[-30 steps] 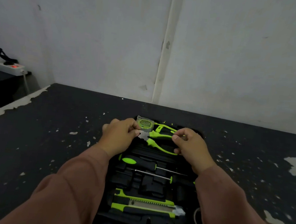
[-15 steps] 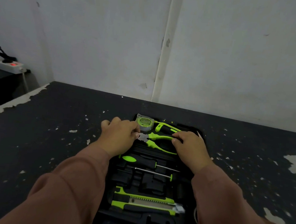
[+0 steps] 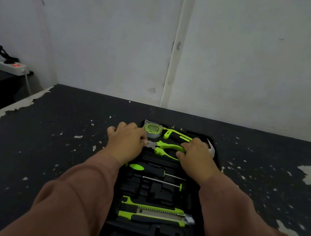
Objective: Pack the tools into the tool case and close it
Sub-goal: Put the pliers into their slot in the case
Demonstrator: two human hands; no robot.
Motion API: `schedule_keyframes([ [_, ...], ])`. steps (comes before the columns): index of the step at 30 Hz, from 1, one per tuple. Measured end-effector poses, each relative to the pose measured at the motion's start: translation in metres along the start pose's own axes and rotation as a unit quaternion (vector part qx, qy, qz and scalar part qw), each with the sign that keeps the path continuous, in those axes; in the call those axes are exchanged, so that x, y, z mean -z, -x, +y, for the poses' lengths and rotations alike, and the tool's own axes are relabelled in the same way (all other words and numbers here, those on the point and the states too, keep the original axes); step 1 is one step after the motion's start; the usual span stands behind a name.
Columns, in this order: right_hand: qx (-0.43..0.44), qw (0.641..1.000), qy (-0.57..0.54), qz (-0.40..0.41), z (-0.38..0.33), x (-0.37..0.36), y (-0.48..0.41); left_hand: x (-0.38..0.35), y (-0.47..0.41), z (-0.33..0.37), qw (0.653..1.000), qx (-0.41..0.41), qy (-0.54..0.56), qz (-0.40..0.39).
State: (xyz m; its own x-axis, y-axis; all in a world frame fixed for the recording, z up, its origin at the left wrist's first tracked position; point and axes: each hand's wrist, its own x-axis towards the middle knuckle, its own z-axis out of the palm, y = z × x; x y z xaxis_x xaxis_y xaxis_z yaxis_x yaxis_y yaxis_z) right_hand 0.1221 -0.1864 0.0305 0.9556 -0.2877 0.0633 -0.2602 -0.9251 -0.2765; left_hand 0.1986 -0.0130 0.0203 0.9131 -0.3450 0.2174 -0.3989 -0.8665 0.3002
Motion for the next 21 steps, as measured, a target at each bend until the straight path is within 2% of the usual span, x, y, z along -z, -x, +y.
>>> schedule_keyframes([
  [4,0.037,0.999,-0.006,0.023,-0.002,-0.004,0.004,-0.001,0.003,0.001,1.000,0.005,0.005,0.013],
  [7,0.082,0.995,-0.025,0.042,-0.006,-0.005,0.007,-0.001,0.004,0.004,0.999,-0.041,0.015,0.025],
  [10,0.099,0.995,-0.013,0.016,-0.009,-0.008,0.008,-0.001,0.006,0.013,0.993,-0.105,0.043,-0.015],
  [13,0.109,0.994,-0.005,0.006,-0.008,-0.009,0.007,-0.003,0.009,0.018,0.990,-0.121,0.014,-0.068],
  [17,0.118,0.993,0.006,-0.012,-0.008,-0.008,0.009,-0.002,0.011,0.021,0.988,-0.130,-0.012,-0.078],
  [21,0.108,0.990,0.059,-0.062,-0.012,-0.005,0.014,-0.002,0.013,0.023,0.986,-0.139,-0.037,-0.080],
])
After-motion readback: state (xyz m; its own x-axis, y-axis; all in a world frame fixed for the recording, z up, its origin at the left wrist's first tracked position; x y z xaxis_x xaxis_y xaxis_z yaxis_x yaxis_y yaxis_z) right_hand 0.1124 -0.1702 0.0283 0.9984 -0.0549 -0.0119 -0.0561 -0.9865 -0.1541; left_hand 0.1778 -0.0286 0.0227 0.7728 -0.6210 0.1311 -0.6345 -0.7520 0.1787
